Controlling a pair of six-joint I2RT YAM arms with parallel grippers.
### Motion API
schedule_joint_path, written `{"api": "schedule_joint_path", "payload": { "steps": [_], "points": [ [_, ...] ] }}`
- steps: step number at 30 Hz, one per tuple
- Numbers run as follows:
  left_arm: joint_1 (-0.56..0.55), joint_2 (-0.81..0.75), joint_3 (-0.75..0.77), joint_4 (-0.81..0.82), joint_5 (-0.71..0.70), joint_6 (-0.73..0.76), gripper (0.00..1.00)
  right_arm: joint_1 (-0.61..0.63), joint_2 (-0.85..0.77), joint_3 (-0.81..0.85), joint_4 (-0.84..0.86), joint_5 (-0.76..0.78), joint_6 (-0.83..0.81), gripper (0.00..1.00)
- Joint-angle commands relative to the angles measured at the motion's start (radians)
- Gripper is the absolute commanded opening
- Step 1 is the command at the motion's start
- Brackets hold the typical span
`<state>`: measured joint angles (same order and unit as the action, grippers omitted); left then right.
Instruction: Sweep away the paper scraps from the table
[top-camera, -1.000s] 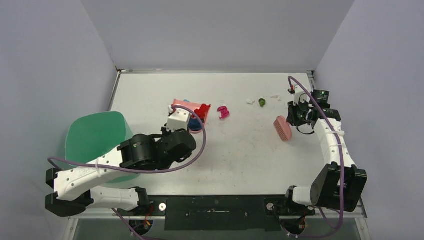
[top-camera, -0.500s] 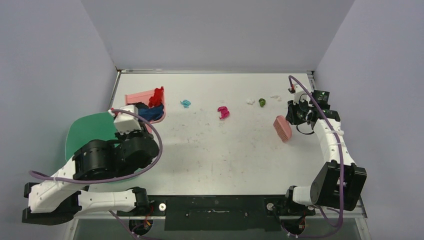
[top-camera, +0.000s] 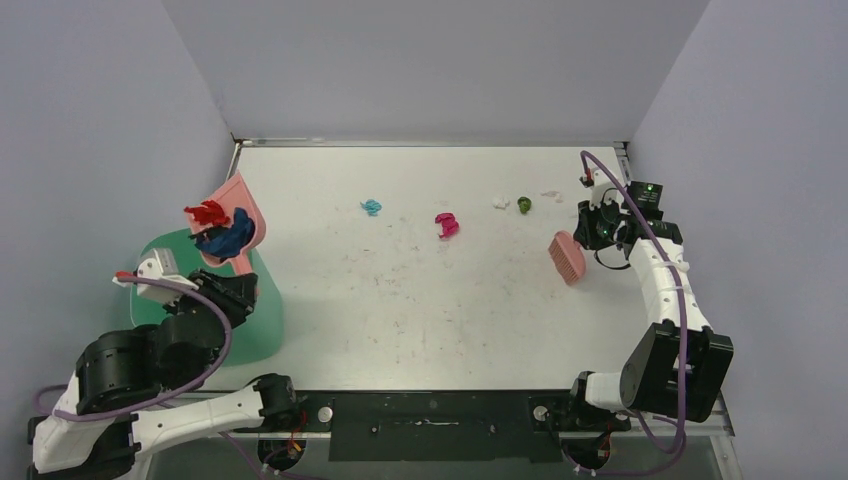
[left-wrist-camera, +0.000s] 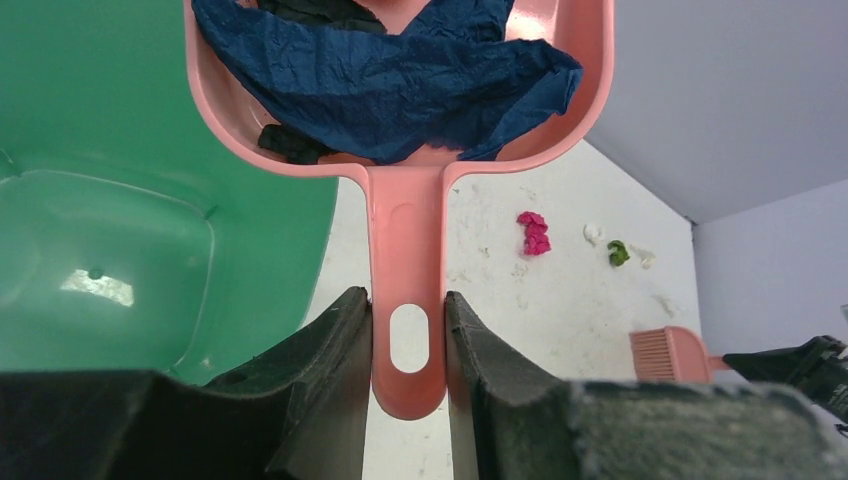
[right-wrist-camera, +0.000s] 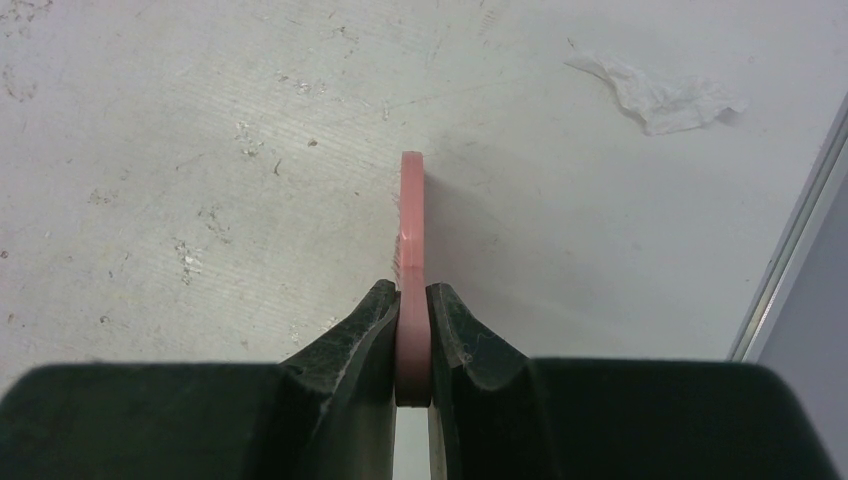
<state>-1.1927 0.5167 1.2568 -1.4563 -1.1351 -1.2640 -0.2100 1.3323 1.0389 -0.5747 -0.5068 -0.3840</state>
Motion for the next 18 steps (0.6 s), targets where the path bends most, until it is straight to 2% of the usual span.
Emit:
{"api": "schedule_joint_path", "payload": {
  "steps": [1, 11, 18],
  "points": [
    [0.027, -0.091, -0.071, 0.223, -0.036, -0.042, 0.00, -0.006, 0.019, -0.028, -0.034, -0.006, -0.011, 0.05],
    [0.071, -0.338, -0.232, 0.539, 0.007, -0.130, 0.00, -0.012, 0.020, -0.029, -0.046, -0.005, -0.023, 0.05],
    [0.072, -0.385, -0.295, 0.602, 0.048, -0.343, 0.00, -0.014, 0.028, -0.038, -0.044, -0.024, -0.013, 0.05]
  ]
}}
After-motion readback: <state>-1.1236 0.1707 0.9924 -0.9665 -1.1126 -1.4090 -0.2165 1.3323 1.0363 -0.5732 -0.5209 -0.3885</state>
